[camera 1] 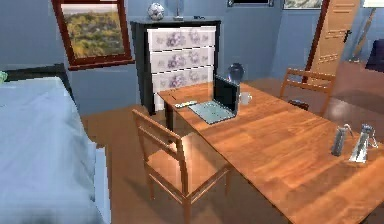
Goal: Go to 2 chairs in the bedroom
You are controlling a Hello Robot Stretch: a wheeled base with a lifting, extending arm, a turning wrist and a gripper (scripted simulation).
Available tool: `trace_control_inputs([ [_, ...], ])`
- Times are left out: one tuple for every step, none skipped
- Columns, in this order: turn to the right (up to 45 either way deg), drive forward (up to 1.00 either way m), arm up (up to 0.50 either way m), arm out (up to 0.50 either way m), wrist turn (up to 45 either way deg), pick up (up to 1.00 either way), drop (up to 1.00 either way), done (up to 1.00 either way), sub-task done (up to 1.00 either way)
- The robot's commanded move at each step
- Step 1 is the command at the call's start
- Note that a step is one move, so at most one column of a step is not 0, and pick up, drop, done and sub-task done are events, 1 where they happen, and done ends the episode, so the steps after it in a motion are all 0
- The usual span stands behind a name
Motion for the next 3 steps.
trace_control_inputs([
  [0.0,0.00,0.00,0.00,0.0,0.00,0.00,0.00,1.00],
  [45.0,0.00,0.00,0.00,0.0,0.00,0.00,0.00,0.00],
  [42.0,0.00,0.00,0.00,0.0,0.00,0.00,0.00,0.00],
])
